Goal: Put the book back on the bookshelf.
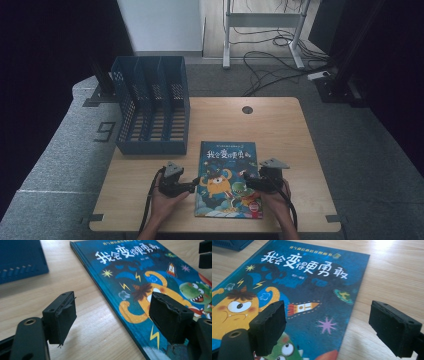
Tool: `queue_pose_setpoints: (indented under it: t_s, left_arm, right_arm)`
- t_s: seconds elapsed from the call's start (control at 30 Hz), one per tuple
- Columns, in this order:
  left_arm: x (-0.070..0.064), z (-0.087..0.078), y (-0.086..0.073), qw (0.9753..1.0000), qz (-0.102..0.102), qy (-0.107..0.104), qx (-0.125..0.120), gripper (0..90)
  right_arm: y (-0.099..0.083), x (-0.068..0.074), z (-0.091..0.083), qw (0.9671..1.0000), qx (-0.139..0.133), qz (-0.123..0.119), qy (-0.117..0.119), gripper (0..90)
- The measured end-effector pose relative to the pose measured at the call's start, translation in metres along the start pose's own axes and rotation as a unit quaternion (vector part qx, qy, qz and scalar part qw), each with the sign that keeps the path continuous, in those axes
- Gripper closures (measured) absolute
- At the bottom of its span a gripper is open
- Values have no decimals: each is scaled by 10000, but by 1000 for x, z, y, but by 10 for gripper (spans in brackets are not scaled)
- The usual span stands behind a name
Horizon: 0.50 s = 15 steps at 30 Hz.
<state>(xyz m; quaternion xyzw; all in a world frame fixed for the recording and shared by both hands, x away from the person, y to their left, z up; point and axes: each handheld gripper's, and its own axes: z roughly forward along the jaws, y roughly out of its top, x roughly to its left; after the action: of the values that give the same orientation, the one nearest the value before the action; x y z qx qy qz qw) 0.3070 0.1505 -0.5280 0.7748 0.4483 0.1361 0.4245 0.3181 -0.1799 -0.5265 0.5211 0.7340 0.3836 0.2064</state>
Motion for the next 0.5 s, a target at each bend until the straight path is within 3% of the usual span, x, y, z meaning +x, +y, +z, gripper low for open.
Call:
queue_pose_setpoints:
  t_s: [0.2,0.5]
  left_arm:
    - [-8,5,-2,10000,55,-16,64,198]
    - [-15,14,-6,9997,64,23,241,181]
  right_arm:
    - [-3,8,9,9999,122,-10,-38,129]
    - [-8,8,18,9995,306,17,15,128]
